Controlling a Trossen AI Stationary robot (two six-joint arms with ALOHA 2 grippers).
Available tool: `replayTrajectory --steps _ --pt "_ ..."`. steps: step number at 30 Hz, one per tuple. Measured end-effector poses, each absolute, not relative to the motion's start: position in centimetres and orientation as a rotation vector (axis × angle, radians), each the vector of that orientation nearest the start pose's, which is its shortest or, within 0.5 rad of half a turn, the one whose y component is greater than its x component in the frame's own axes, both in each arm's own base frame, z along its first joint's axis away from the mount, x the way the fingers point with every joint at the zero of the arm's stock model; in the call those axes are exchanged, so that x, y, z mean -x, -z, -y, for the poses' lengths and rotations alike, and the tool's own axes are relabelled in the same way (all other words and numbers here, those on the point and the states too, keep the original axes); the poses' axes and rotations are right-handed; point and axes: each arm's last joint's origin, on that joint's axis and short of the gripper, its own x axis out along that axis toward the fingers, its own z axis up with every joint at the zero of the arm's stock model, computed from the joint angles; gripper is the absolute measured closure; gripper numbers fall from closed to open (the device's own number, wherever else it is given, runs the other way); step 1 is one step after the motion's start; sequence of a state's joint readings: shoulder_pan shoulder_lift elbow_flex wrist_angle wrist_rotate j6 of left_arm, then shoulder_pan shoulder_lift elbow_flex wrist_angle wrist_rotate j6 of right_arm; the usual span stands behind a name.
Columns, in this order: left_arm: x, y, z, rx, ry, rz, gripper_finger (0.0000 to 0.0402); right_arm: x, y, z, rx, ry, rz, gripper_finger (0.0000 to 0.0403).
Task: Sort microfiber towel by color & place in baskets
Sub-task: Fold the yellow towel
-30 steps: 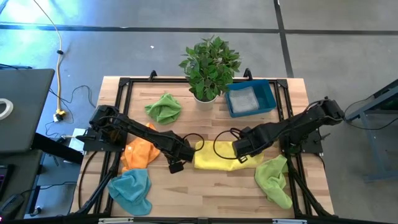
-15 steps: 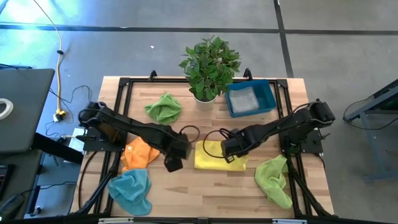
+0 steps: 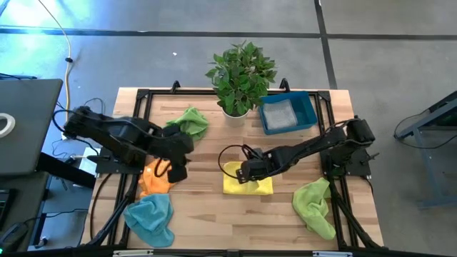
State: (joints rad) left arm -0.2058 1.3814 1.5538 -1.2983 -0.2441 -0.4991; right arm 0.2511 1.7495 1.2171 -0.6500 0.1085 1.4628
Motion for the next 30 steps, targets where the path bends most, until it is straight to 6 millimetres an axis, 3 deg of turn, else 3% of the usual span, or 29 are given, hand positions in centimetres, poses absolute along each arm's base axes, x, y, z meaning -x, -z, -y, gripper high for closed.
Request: replayTrajectory --steps 6,15,24,30 --pt "-21.5 -39.5 3.6 0.108 -0.293 -0.978 0.0271 -36.8 -19.6 -9.3 -1.072 0.730 -1.004 0.0403" --pt "-19.6 -40.3 3.0 0.052 -0.328 -0.959 0.0271 -40.6 -19.5 -9.8 -0.999 0.782 -1.024 0.0403" --pt "-19.0 -40.6 2.8 0.034 -0.335 -0.948 0.0271 -41.2 -19.0 -9.7 -0.961 0.776 -1.036 0.0397" --pt "-19.0 -40.6 2.8 0.023 -0.334 -0.948 0.0271 -41.9 -19.2 -9.7 -0.905 0.712 -0.966 0.0325"
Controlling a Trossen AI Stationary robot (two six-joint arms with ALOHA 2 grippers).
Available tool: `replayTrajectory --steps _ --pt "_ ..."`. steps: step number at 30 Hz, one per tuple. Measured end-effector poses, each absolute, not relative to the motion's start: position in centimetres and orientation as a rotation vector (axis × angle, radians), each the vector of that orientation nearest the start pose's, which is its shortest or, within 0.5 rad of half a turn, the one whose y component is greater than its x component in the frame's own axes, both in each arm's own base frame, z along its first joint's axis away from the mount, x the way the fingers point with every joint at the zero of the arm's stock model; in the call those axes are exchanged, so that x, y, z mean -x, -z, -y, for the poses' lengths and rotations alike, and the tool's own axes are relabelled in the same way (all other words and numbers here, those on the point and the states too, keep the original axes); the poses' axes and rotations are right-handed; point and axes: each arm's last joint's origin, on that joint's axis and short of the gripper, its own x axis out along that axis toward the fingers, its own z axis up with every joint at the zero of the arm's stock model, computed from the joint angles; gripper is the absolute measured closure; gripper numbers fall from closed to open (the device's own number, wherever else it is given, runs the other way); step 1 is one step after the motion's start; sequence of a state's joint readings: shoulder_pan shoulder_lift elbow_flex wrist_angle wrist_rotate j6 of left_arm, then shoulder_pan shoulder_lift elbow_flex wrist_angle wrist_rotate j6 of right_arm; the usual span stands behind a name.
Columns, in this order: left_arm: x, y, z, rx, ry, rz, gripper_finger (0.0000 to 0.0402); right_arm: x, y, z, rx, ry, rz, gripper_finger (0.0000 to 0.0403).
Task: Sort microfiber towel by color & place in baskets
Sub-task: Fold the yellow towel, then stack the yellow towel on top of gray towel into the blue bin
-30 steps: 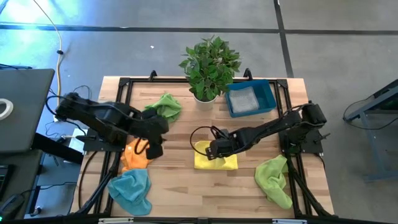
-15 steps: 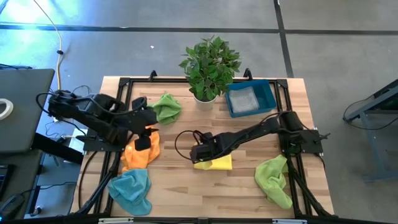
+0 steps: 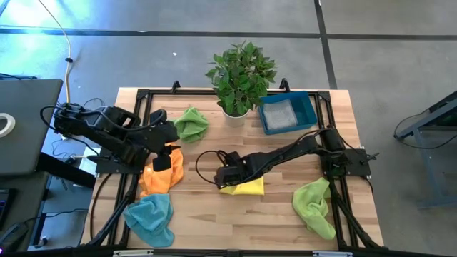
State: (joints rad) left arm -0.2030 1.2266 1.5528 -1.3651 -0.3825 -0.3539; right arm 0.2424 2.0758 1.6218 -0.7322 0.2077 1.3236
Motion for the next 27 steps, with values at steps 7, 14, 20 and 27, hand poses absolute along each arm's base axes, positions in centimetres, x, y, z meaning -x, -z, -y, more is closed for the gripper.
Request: replayTrajectory --steps 7,14,20,27 --pt "-19.0 -40.6 2.8 0.007 -0.342 -0.945 0.0271 -41.8 -19.6 -9.6 -0.769 0.642 -0.986 0.0248" --pt "-19.0 -40.6 2.8 -0.017 -0.330 -0.950 0.0271 -40.1 -20.8 -12.0 -0.443 0.417 -1.112 0.0252" --pt "-18.9 -40.5 2.8 -0.027 -0.327 -0.959 0.0271 -39.1 -19.5 -15.5 -0.138 0.200 -1.190 0.0265" --pt "-18.9 -40.5 2.8 -0.027 -0.327 -0.960 0.0271 -39.3 -17.1 -16.6 -0.090 0.204 -1.228 0.0265"
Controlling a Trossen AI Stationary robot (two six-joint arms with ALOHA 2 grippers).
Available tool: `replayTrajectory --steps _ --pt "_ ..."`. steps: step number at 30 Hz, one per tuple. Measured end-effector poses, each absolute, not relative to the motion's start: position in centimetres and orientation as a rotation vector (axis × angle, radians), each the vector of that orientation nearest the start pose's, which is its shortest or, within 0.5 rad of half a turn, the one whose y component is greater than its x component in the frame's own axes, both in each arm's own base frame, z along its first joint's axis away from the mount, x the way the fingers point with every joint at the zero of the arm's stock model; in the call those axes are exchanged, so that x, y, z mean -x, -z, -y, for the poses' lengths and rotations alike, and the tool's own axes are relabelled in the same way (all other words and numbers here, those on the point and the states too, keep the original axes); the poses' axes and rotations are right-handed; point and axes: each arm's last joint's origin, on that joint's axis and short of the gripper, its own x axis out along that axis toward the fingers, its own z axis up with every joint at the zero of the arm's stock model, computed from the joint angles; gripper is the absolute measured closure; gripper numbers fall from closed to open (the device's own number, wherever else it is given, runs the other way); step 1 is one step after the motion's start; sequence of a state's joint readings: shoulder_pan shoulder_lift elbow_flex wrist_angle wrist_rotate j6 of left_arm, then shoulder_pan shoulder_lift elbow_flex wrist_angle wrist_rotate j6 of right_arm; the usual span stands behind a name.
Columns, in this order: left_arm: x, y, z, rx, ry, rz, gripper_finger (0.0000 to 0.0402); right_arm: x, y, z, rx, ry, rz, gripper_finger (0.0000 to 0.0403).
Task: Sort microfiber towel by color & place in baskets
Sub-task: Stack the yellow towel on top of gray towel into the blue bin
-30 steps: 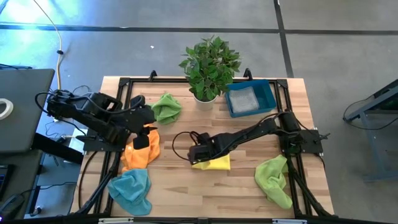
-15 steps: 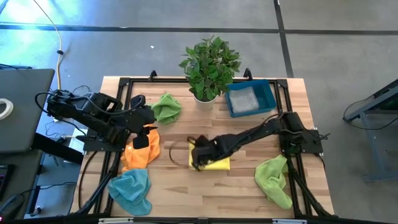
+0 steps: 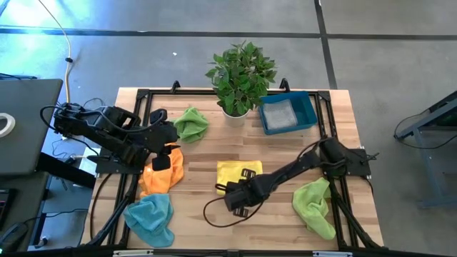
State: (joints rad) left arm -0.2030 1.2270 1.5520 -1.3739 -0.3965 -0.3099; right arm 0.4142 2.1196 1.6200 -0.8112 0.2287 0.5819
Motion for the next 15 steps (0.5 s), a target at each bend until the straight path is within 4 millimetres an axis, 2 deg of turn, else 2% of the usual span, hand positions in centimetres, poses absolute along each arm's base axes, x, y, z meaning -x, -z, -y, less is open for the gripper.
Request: replayTrajectory --steps 7,15 --pt "-19.0 -40.5 2.8 -0.027 -0.327 -0.960 0.0271 -39.9 -14.5 -16.1 -0.092 0.240 -1.278 0.0265" --pt "-19.0 -40.5 2.8 -0.027 -0.327 -0.960 0.0271 -40.5 -13.3 -15.4 -0.125 0.246 -1.312 0.0265"
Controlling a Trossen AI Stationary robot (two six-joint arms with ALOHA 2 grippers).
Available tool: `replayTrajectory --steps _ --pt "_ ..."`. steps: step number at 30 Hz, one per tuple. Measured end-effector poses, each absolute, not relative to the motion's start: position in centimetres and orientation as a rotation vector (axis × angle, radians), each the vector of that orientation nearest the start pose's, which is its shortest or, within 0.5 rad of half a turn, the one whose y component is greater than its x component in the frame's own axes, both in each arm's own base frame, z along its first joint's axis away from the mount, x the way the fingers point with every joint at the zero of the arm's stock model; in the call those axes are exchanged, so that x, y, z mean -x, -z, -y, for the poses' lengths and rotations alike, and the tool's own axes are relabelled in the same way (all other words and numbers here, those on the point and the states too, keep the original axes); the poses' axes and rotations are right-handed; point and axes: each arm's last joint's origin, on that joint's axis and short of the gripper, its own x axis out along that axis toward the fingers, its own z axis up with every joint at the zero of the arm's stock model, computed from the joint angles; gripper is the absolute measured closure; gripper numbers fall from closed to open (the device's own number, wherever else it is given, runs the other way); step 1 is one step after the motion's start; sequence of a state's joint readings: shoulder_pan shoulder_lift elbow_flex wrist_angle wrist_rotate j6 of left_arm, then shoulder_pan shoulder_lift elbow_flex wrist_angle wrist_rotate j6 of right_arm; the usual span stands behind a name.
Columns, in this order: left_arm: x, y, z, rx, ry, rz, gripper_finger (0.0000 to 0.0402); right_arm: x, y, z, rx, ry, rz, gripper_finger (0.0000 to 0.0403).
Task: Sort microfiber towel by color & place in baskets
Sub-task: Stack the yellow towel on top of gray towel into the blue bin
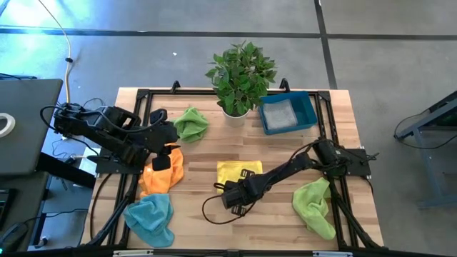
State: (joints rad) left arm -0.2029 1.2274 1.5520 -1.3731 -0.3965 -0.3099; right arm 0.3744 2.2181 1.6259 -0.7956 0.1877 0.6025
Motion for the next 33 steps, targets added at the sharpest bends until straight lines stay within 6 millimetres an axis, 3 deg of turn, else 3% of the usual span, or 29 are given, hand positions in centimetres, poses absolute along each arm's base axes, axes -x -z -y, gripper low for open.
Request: replayTrajectory --steps 10,13,19,21,26,33 --pt "-19.0 -40.5 2.8 -0.024 -0.328 -0.959 0.0271 -41.1 -12.3 -13.6 -0.190 0.324 -1.331 0.0271" --pt "-19.0 -40.5 2.8 -0.025 -0.328 -0.959 0.0271 -41.2 -12.0 -13.6 -0.183 0.332 -1.333 0.0298" --pt "-19.0 -40.5 2.8 -0.026 -0.327 -0.960 0.0271 -41.3 -11.7 -13.6 -0.173 0.343 -1.328 0.0389" --pt "-19.0 -40.5 2.8 -0.032 -0.324 -0.961 0.0271 -41.3 -11.8 -13.6 -0.173 0.343 -1.325 0.0395" --pt "-19.0 -40.5 2.8 -0.059 -0.313 -0.964 0.0271 -41.7 -12.7 -13.8 -0.174 0.326 -1.347 0.0397" --pt "-19.0 -40.5 2.8 -0.094 -0.296 -0.971 0.0271 -42.2 -15.7 -13.8 -0.098 0.277 -1.442 0.0401"
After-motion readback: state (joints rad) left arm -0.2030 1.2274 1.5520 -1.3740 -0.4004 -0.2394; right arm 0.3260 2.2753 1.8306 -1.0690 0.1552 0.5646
